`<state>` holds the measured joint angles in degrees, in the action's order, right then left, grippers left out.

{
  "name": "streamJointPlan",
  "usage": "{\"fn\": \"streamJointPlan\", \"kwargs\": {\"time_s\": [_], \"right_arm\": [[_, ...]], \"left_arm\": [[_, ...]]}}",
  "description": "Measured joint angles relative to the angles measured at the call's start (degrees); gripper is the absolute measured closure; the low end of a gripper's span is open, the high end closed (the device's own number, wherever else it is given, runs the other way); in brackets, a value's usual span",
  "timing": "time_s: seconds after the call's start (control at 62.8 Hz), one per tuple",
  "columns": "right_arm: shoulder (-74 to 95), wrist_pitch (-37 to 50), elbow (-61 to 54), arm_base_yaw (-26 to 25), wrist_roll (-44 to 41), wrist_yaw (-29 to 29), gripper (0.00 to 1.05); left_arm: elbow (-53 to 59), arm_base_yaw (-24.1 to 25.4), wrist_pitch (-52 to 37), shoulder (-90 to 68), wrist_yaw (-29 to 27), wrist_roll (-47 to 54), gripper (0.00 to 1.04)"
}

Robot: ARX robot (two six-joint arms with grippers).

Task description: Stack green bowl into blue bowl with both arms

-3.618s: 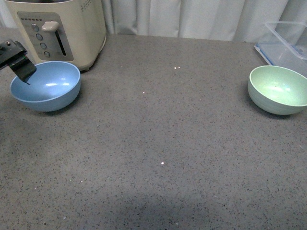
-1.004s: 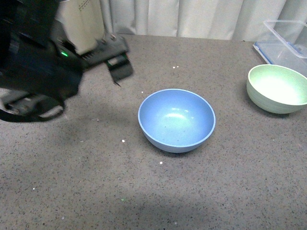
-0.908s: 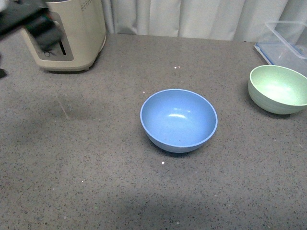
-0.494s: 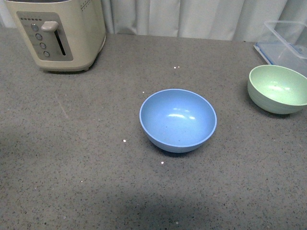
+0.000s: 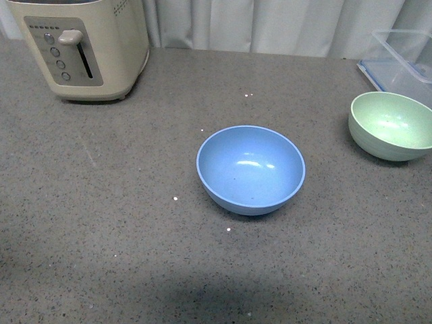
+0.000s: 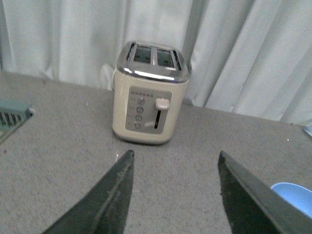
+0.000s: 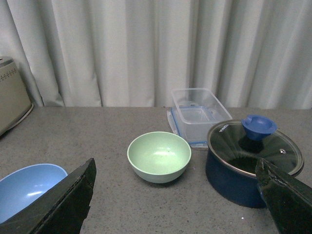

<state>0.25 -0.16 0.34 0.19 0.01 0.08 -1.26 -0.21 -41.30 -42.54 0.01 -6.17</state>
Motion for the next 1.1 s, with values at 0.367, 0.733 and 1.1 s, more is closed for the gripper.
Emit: {"fn": "streamJointPlan", "kwargs": {"time_s": [0.367,0.733,1.1], "right_arm": [[0.0,0.0,0.0,0.0,0.0,0.0,0.09],[0.0,0.0,0.0,0.0,0.0,0.0,0.09],[0.0,0.0,0.0,0.0,0.0,0.0,0.09]], "left_arm": [[0.2,0.1,12.7,13.8,0.0,5.2,1.01],[0.2,0.1,22.7,24.0,0.0,5.7,1.01],[0.2,0.1,30.0,31.5,0.0,5.7,1.01]]}}
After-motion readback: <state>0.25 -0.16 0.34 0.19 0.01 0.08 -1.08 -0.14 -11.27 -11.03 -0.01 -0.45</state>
